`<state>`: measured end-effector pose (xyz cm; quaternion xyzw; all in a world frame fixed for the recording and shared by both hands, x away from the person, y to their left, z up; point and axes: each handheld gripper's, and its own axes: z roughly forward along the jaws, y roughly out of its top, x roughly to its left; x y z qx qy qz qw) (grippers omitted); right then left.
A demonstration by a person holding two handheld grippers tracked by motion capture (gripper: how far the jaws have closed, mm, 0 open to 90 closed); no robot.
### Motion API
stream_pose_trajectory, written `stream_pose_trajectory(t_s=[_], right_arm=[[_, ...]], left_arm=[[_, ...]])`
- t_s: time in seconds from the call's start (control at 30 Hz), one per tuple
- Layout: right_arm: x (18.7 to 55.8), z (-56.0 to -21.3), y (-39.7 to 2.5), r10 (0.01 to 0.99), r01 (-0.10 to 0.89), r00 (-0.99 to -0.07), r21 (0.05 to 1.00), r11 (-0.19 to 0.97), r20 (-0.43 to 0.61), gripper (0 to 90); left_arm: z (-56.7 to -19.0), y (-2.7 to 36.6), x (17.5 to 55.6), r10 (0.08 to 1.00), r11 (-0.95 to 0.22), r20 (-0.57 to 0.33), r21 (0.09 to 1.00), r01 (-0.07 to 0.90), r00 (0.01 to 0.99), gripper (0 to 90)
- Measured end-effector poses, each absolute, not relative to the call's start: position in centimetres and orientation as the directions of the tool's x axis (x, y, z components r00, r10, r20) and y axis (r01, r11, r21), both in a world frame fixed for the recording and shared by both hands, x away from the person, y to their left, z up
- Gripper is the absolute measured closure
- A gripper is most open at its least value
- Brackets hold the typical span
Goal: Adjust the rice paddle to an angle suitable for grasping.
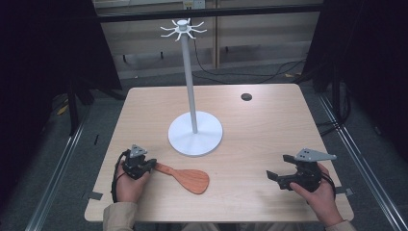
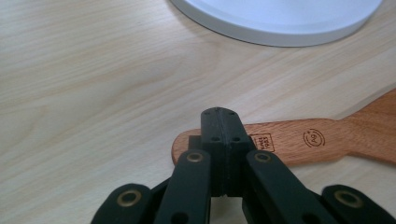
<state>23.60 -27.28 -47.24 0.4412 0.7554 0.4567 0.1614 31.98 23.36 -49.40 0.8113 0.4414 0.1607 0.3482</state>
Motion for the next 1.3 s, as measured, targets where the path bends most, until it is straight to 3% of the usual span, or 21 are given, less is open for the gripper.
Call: stream_pose_trajectory(t_s=[0.23, 0.53, 1.0, 1.3], right_arm=[[23.8, -47.2, -27.1, 0.81, 0.513, -0.566, 0.834, 0.2, 0.154, 6.1], [23.7, -47.1, -26.2, 0.802, 0.507, -0.58, 0.834, 0.217, 0.143, 6.1], [24.4, -46.9, -21.3, 0.741, 0.489, -0.658, 0.824, 0.284, 0.135, 8.3], [24.4, -47.2, -22.1, 0.755, 0.5, -0.64, 0.822, 0.27, 0.141, 8.2]], left_arm=[[-49.5, 20.7, 31.1, 0.797, -0.362, -0.101, 0.709, 0.605, 0.595, 90.0], [-49.6, 17.5, 30.3, 0.784, -0.384, -0.08, 0.716, 0.583, 0.616, 90.0], [-49.7, 16.4, 30.2, 0.778, -0.385, -0.08, 0.723, 0.574, 0.623, 90.0], [-49.6, 16.7, 30.3, 0.775, -0.404, -0.066, 0.713, 0.573, 0.629, 88.7]])
